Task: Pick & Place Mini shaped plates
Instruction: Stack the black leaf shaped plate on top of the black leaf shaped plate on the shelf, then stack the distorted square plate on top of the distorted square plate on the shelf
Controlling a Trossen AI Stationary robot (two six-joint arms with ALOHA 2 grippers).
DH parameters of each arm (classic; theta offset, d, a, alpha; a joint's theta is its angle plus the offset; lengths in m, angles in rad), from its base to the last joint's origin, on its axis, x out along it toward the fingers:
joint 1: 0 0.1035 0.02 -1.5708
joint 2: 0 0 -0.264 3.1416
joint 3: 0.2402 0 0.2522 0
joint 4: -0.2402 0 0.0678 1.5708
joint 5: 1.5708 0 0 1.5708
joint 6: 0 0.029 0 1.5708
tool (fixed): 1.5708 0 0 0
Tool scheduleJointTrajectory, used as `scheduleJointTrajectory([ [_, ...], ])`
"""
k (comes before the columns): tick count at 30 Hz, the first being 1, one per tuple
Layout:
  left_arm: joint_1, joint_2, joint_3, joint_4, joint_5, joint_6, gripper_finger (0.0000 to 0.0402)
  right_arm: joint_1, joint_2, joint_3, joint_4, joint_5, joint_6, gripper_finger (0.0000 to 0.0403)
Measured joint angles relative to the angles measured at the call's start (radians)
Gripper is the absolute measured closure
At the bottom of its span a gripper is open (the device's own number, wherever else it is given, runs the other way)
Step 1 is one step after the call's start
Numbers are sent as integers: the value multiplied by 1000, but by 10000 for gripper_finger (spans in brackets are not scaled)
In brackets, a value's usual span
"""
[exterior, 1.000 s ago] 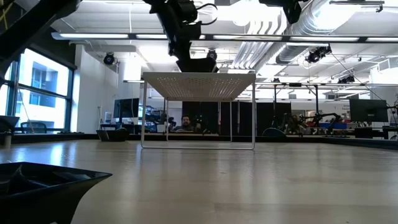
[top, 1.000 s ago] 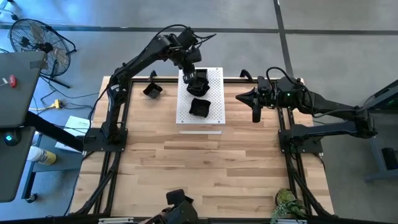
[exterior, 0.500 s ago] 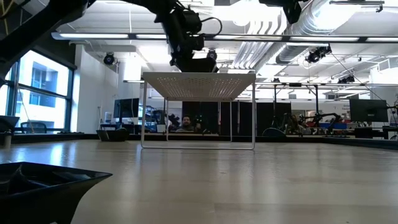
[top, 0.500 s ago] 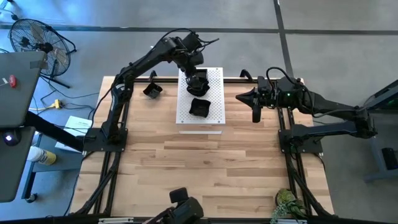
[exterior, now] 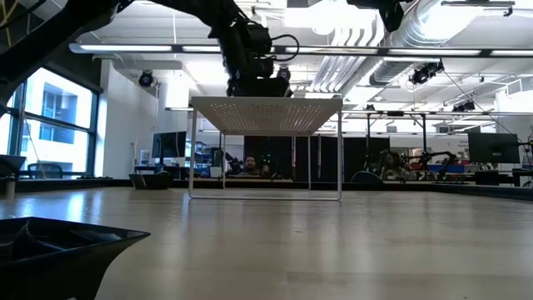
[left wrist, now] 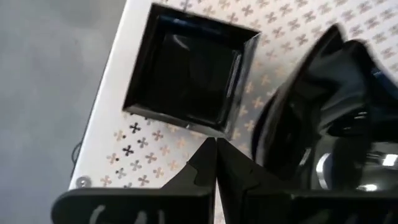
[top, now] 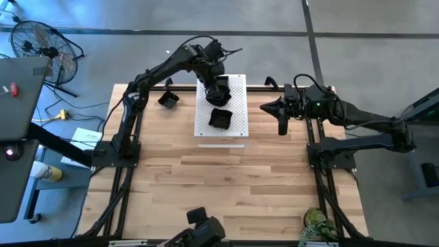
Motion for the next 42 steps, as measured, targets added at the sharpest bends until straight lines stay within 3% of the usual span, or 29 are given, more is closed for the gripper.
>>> scheduleJointTrajectory([
  [9, 9, -27, 61, 2, -32, 0, 401, 0, 0, 0, 0, 0, 0, 396],
  [15, 14, -48, 81, -17, 73, -8, 401, 0, 0, 0, 0, 0, 0, 396],
  [33, 13, -49, -45, 36, 68, 7, 401, 0, 0, 0, -6, 5, 0, 396],
  [42, 21, -49, 71, -23, 99, 6, 401, 0, 0, 0, -6, 8, 1, 396],
])
